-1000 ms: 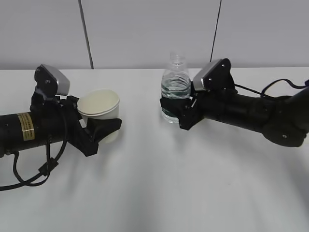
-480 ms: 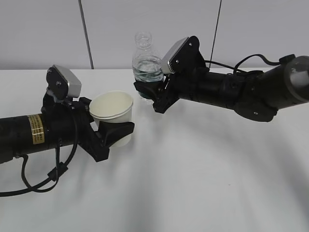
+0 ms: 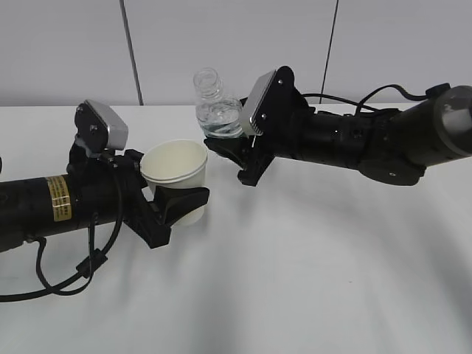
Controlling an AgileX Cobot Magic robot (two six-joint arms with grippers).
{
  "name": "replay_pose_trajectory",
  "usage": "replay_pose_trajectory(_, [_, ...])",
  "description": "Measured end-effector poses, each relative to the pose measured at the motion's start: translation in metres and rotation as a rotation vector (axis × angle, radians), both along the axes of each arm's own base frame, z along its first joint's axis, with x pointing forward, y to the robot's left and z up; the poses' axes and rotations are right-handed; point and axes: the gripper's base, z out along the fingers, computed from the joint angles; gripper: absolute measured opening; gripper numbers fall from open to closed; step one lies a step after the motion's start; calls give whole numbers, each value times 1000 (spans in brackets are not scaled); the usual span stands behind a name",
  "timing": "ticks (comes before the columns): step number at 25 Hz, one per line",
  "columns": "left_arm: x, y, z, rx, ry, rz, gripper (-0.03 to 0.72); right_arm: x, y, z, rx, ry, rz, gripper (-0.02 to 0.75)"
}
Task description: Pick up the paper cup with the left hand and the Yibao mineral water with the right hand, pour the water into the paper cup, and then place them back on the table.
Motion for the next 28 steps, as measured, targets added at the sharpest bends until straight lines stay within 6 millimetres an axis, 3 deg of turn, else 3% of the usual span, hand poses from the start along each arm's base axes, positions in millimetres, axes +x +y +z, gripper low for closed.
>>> replay_pose_trajectory(28, [-6, -11, -3, 24, 32, -16, 438, 2, -1, 1, -286, -360, 66, 483])
